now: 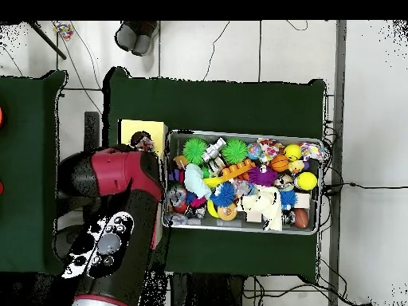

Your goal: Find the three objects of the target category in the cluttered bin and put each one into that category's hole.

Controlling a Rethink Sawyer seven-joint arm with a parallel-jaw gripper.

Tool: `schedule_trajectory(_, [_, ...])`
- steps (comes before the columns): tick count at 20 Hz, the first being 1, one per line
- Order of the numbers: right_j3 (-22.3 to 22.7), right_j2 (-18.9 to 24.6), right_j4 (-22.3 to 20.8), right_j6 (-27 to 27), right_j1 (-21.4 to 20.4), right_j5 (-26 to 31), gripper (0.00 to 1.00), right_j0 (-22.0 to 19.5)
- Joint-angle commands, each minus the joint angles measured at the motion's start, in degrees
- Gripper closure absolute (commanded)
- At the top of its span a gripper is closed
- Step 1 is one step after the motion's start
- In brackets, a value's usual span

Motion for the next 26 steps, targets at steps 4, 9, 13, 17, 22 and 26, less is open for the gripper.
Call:
schedule_trajectory(4, [2.48, 8.26, 0.76, 6.54, 3.49, 5.71, 1.00, -5.32])
schedule_trajectory(9, [-3.55, 2.85, 0.36, 11.73, 7.76, 3.66, 1.00, -2.24])
schedule_trajectory(13, [-6.76, 0.20, 0.88, 14.72, 10.86, 3.33, 1.00, 0.97])
schedule_trajectory(17, [-7.93, 1.06, 2.49, 15.13, 11.50, 3.32, 1.00, 2.78])
schedule_trajectory(22, [-7.04, 2.75, 3.69, 14.50, 11.12, 2.46, 1.00, 3.91])
schedule_trajectory(26, [-5.05, 5.91, 3.87, 11.58, 9.78, 2.88, 1.00, 2.48])
